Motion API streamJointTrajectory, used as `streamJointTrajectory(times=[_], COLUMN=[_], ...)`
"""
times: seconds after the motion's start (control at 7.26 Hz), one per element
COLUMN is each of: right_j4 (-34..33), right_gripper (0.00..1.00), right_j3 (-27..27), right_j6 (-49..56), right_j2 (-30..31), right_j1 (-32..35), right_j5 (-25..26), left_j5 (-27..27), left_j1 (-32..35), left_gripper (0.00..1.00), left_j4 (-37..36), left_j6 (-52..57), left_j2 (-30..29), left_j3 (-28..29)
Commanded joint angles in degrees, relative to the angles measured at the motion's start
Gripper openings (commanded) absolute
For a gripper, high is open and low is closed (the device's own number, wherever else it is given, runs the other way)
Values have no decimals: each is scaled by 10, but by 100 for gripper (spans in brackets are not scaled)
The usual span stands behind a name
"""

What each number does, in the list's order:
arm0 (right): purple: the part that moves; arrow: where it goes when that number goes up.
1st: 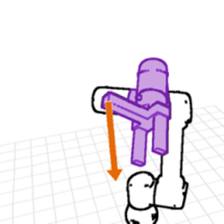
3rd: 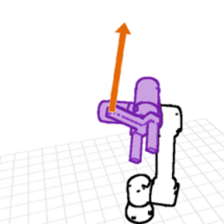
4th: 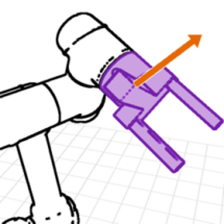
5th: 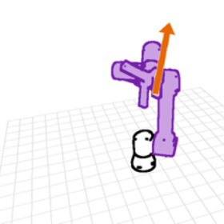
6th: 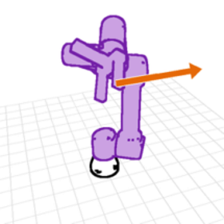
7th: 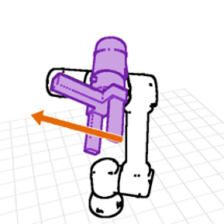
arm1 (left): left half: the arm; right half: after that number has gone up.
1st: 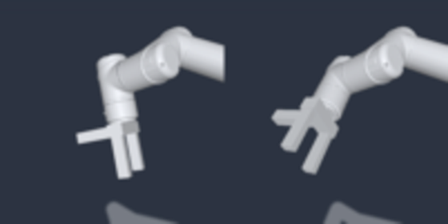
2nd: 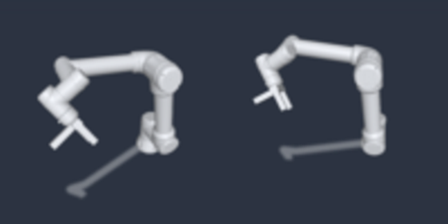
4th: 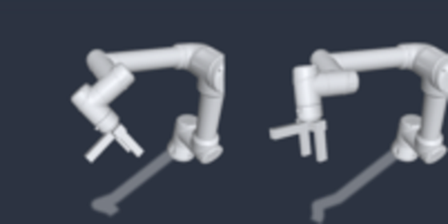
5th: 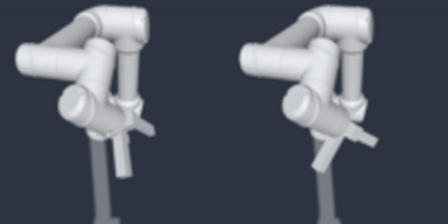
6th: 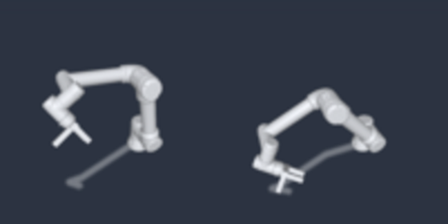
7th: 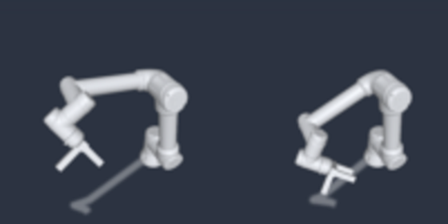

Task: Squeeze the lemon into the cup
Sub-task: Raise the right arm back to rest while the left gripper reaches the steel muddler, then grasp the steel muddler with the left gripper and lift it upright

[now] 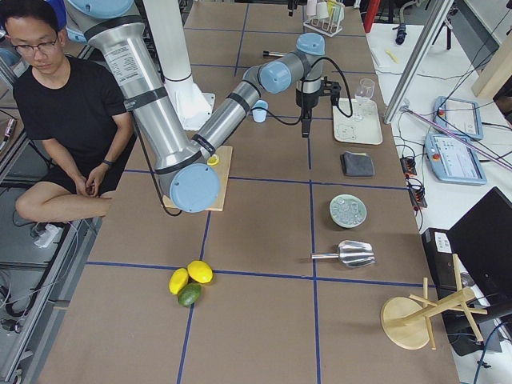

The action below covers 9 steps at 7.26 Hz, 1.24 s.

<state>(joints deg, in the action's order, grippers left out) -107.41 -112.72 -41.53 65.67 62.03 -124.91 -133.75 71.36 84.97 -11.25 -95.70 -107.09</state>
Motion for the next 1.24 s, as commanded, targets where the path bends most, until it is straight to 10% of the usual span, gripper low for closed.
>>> streamJointTrajectory(times=[0.0, 0.41, 1.1], right_j4=[29, 224, 232], right_gripper=[100, 100, 100], right_j3=[33, 143, 146], right_j6=[86, 87, 89], right_j2=[13, 52, 51], right_j1=[56, 124, 140], right_j5=[-58, -169, -181], left_j5=[2, 1, 13], left_j1=[-47, -162, -177], left_gripper=[100, 100, 97], left_j4=[-62, -83, 51], left_j6=[-122, -159, -154], left_j2=[-39, -122, -116], left_j3=[4, 117, 239])
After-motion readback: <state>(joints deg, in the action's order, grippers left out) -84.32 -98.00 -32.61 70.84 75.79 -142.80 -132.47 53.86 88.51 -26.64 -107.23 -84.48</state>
